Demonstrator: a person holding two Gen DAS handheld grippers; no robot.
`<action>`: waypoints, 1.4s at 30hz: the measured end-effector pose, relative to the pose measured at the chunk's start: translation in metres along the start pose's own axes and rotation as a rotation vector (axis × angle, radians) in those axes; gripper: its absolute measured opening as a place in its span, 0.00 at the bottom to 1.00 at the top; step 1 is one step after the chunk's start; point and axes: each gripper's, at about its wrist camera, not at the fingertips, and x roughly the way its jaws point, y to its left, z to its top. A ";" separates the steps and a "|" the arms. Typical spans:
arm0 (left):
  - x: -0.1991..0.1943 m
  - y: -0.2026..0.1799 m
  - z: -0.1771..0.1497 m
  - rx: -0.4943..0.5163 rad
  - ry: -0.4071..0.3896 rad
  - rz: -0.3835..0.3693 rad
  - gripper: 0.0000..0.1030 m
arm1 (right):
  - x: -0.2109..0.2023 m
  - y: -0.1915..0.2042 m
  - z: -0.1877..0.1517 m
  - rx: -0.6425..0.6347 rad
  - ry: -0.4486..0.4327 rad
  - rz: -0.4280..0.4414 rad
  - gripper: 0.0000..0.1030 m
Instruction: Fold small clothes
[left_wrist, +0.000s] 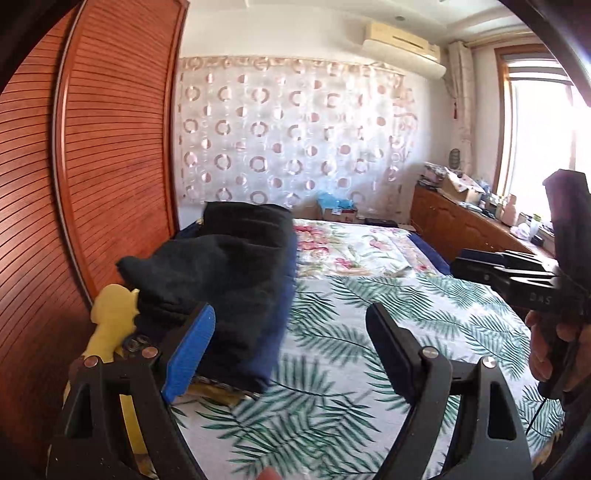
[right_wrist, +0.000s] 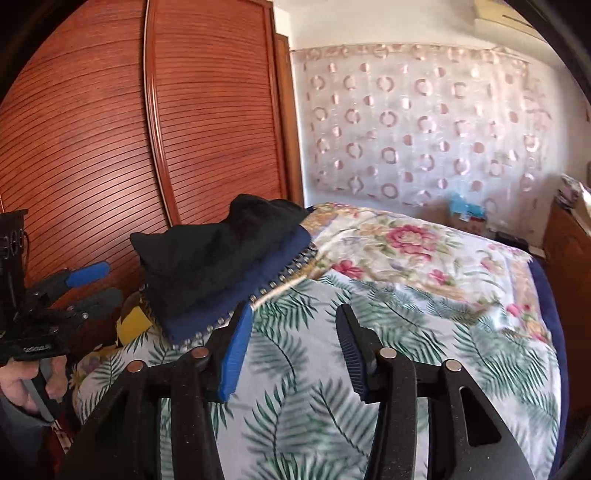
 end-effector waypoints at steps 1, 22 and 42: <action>-0.002 -0.006 -0.001 0.009 -0.001 0.000 0.82 | -0.009 0.001 -0.004 0.005 -0.003 -0.008 0.53; -0.054 -0.104 0.003 0.092 -0.016 -0.097 0.82 | -0.181 0.052 -0.076 0.151 -0.120 -0.306 0.75; -0.071 -0.122 0.013 0.108 -0.056 -0.089 0.82 | -0.200 0.087 -0.090 0.178 -0.181 -0.396 0.75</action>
